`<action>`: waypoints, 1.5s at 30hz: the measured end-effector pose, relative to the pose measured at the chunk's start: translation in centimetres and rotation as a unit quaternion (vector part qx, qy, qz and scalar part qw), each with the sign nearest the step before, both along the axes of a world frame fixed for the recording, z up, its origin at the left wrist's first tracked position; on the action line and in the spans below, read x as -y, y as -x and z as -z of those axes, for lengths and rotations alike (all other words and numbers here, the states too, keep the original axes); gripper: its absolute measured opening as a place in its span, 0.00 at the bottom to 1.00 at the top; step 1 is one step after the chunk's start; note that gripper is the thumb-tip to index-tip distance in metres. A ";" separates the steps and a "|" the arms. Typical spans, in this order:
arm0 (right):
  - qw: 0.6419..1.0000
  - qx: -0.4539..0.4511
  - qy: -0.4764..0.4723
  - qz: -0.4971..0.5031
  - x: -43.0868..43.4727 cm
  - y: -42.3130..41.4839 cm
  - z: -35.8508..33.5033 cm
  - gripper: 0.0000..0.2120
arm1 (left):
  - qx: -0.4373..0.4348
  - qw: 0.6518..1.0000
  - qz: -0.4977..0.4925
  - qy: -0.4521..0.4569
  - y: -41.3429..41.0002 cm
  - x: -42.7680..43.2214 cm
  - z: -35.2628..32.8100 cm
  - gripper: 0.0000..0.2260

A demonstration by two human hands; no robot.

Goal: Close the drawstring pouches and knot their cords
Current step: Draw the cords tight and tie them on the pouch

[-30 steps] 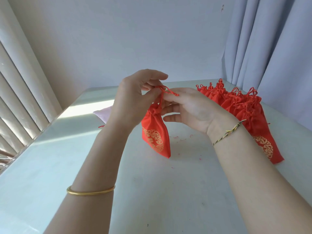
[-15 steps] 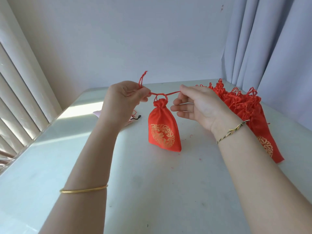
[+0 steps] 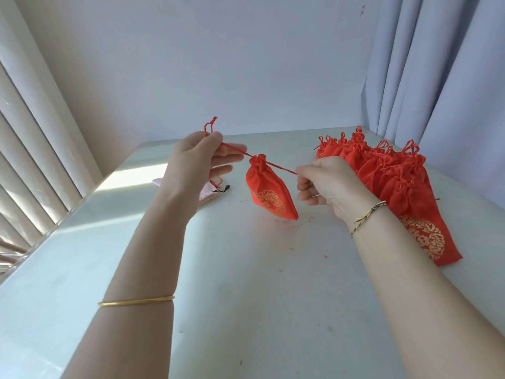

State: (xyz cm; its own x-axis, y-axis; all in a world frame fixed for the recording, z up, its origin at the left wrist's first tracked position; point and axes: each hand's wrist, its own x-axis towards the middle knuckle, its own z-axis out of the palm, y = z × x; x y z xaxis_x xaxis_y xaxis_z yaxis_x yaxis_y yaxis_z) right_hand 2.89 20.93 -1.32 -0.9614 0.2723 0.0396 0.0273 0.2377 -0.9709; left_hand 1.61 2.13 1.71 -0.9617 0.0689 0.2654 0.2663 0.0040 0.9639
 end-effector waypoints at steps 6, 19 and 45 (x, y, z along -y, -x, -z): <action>0.994 -0.029 0.104 -0.033 0.7 -0.4 -1.6 0.13 | -0.003 0.995 0.076 -0.071 -0.7 -1.2 -0.7 0.14; 0.977 -0.137 0.121 -0.106 3.1 -1.7 -3.7 0.12 | -0.027 0.982 0.081 0.167 -1.3 -1.7 -0.5 0.03; 0.909 -0.312 -0.277 -0.002 4.3 -0.5 -1.2 0.03 | 0.011 0.998 -0.018 0.058 -0.3 -1.9 0.2 0.09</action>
